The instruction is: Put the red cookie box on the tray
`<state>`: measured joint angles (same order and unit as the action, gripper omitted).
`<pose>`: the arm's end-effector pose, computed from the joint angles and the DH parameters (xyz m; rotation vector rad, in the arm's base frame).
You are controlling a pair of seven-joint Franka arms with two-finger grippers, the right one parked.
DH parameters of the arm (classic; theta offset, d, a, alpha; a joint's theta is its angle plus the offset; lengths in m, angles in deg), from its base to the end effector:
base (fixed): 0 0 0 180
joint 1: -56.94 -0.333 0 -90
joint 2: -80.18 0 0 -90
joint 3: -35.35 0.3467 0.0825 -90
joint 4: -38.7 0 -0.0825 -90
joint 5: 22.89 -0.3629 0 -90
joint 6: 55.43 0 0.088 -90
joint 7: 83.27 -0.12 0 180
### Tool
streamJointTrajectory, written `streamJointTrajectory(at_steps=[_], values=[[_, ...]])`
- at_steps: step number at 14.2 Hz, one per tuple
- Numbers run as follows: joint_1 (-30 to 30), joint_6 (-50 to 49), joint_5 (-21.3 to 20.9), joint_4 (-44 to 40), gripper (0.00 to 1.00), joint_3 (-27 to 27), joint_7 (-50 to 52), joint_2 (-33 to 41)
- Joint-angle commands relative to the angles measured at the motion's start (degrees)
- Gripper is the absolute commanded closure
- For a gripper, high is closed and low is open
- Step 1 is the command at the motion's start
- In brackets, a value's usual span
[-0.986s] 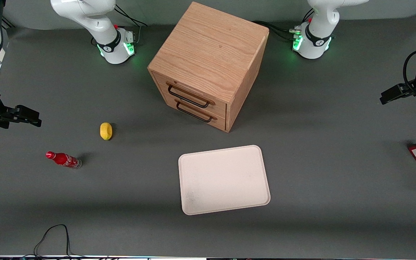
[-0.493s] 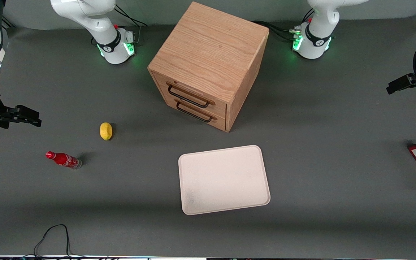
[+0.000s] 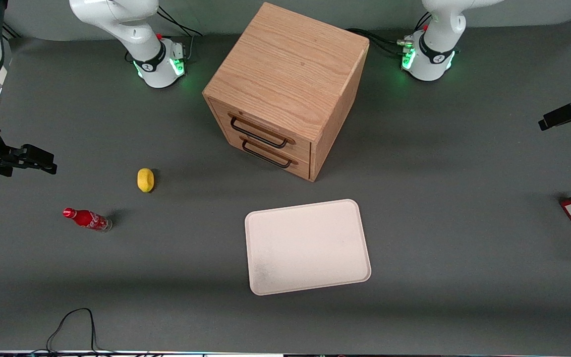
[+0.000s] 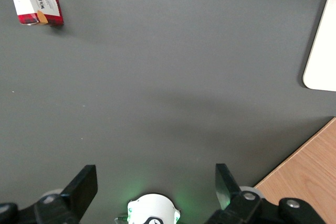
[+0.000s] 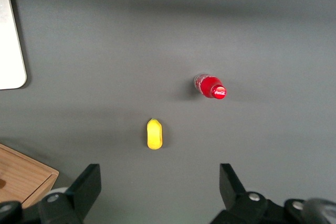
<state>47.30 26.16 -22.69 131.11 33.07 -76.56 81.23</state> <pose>0.5032 0.0643 0.6218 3.1030 0.3827 -0.2672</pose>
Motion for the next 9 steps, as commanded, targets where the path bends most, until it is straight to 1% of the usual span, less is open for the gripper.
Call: streamJointTrajectory(at_steps=[1,2,3,5,6,8,9], values=[[-3.4,-0.2,0.2,-2.1,0.0,0.0,-3.9,-2.0],[-4.5,0.2,-0.6,-4.0,0.0,0.2,-6.4,-3.4],[-6.5,0.2,-1.0,-7.7,0.0,0.4,-9.8,-6.3],[-11.9,-0.7,-1.3,-17.5,0.0,0.5,-16.5,-14.0],[-13.7,-1.3,-2.8,-22.6,0.0,0.5,-20.3,-17.9],[-16.4,0.0,-5.9,-30.0,0.0,0.6,-28.0,-24.0],[-17.8,0.8,-6.1,-33.1,0.0,0.6,-31.2,-26.7]])
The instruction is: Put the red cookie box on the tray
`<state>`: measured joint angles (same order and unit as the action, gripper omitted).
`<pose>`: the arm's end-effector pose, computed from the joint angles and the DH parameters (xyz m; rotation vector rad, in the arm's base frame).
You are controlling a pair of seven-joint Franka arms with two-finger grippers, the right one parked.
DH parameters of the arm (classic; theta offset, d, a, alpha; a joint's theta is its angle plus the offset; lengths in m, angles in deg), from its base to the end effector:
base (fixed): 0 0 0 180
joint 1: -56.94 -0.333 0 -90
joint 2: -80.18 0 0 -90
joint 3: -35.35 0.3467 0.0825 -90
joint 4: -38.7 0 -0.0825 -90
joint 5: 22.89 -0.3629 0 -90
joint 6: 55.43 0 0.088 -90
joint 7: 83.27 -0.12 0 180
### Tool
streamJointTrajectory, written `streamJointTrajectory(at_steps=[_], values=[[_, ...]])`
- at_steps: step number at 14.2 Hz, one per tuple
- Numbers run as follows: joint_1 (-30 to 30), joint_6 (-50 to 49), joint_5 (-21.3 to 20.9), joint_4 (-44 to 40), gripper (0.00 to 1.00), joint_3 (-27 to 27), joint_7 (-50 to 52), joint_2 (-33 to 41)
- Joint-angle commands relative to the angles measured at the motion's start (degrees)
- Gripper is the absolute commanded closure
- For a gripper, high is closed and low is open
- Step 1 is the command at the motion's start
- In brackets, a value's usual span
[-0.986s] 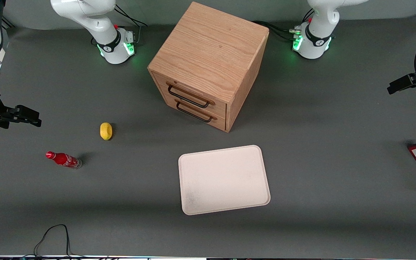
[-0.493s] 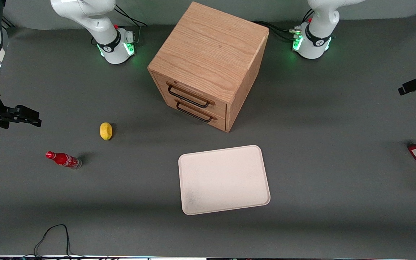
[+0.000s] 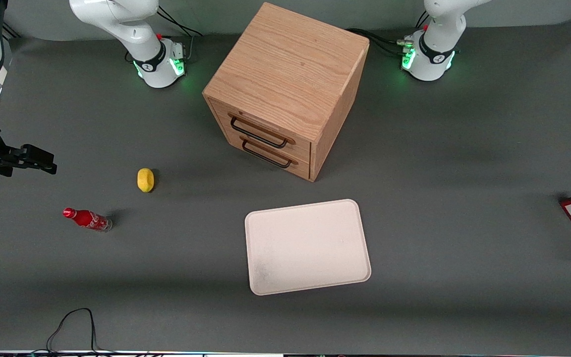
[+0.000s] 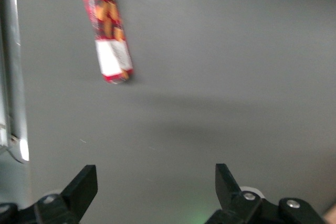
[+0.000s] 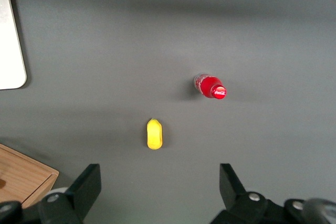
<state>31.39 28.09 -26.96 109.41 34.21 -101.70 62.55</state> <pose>0.5613 0.2672 0.6047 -3.1032 -0.1710 0.1586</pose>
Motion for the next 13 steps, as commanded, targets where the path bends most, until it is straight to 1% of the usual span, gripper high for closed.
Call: streamJointTrajectory(at_steps=[1,2,7,10,11,12,13], values=[[-3.3,-0.4,-1.8,-13.3,0.0,-0.4,-8.1,-10.1],[-4.5,0.5,-1.7,-13.7,0.0,-0.5,-9.2,-11.1],[-6.0,3.2,-1.2,-13.1,0.0,-0.5,-11.7,-13.6],[-7.8,5.8,-1.0,-12.9,0.0,-0.7,-15.8,-17.2],[-8.1,7.9,-0.3,-11.9,0.0,-0.7,-16.6,-18.6],[-9.9,12.1,2.5,-9.6,0.0,-0.6,-16.7,-19.9],[-10.7,17.9,4.1,-6.2,0.0,-0.6,-16.6,-20.3]])
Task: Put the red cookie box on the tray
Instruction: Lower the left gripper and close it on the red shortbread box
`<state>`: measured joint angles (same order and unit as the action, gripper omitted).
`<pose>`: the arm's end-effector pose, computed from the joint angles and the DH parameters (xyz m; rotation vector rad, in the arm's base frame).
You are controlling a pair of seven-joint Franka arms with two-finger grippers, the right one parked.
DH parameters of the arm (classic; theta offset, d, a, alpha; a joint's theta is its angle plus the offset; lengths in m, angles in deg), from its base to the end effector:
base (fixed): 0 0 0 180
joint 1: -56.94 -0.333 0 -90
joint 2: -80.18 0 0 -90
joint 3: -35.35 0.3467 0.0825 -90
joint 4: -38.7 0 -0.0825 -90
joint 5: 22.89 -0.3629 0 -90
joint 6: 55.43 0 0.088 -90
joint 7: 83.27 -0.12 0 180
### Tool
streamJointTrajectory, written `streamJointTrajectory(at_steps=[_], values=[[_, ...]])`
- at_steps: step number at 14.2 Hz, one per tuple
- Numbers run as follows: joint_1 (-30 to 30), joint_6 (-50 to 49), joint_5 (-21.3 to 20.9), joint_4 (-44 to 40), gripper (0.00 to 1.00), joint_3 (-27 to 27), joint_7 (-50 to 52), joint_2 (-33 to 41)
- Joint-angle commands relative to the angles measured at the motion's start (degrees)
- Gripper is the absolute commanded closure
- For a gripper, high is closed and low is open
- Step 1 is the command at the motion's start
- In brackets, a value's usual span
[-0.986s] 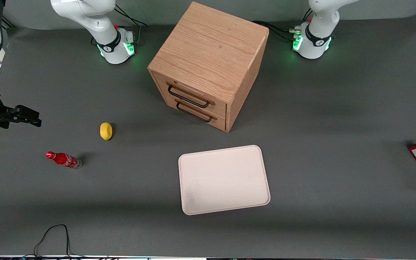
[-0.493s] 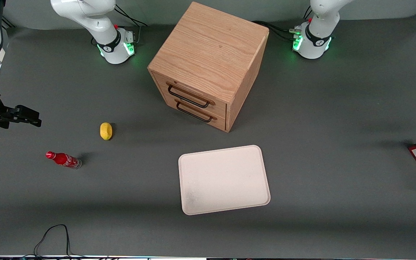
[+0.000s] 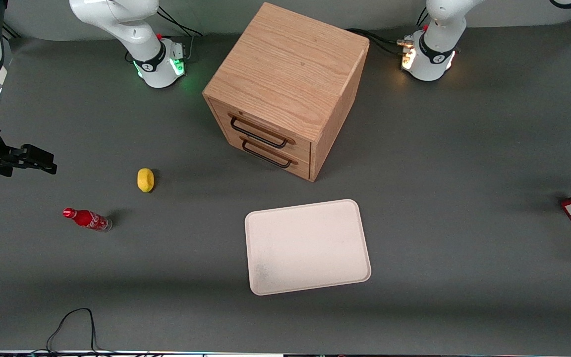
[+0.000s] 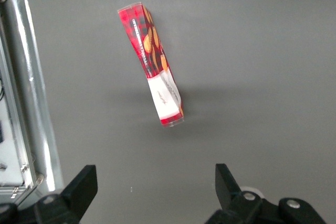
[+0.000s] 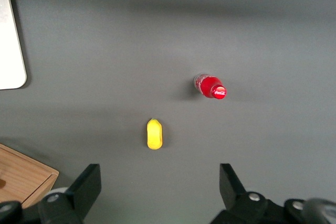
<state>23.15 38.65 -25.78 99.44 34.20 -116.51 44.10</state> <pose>0.6034 0.3986 0.4795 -3.1339 0.0183 0.0955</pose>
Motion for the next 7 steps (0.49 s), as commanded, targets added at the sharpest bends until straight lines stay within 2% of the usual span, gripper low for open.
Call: streamJointTrajectory(at_steps=[1,3,7], values=[[-2.3,12.3,3.4,6.9,0.0,-0.6,-1.2,-2.0],[-1.8,18.4,3.4,10.2,0.0,-0.6,1.7,-3.6],[-2.2,27.1,5.0,10.3,0.0,-0.7,4.7,-9.8]])
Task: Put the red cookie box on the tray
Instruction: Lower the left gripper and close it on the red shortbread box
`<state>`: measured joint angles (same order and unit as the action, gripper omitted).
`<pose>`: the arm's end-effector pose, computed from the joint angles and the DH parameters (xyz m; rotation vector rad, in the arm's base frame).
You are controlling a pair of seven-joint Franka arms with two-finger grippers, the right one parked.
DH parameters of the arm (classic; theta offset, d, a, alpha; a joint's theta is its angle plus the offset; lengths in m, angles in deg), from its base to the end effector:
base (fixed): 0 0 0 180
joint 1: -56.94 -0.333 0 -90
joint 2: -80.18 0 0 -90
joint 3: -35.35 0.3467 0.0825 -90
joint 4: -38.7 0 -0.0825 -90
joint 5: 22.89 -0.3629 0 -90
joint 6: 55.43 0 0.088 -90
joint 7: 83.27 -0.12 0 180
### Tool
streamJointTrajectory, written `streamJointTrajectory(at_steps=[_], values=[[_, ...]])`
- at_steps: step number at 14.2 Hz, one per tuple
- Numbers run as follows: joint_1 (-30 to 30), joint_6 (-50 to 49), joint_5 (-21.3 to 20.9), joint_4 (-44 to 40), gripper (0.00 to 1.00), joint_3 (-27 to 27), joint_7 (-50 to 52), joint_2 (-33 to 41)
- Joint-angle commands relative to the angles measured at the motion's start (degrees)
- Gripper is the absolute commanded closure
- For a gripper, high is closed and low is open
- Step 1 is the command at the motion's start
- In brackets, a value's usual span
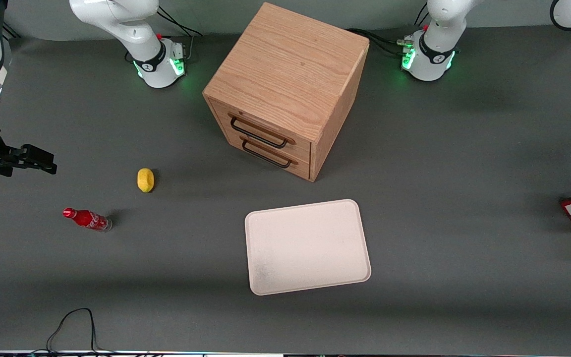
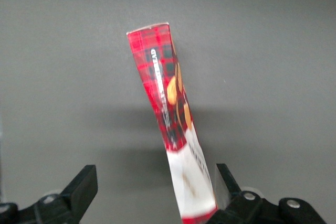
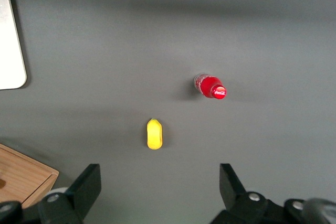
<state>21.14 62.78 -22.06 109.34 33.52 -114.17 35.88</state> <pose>0.6267 0.4294 0.3307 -3.1367 -0.1095 -0.1055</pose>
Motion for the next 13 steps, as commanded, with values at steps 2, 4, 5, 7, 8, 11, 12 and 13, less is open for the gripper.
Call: streamJointTrajectory(at_steps=[2,4,5,7,8,11,12,13], values=[[0.6,3.7,1.5,0.4,0.0,0.0,7.4,-2.5],[0.7,3.7,1.5,0.4,0.0,0.1,9.4,-2.8],[0.7,3.7,1.6,0.4,0.0,0.0,9.4,-3.4],[0.6,4.0,1.7,0.1,0.0,0.0,9.4,-4.5],[0.6,4.0,1.7,0.1,0.0,0.0,9.6,-4.5],[0.7,4.4,1.6,-0.2,0.13,0.0,10.3,-5.3],[0.8,5.8,1.4,-0.2,0.63,0.0,9.5,-5.7],[0.7,6.5,1.1,-0.2,1.0,0.0,9.5,-6.0]])
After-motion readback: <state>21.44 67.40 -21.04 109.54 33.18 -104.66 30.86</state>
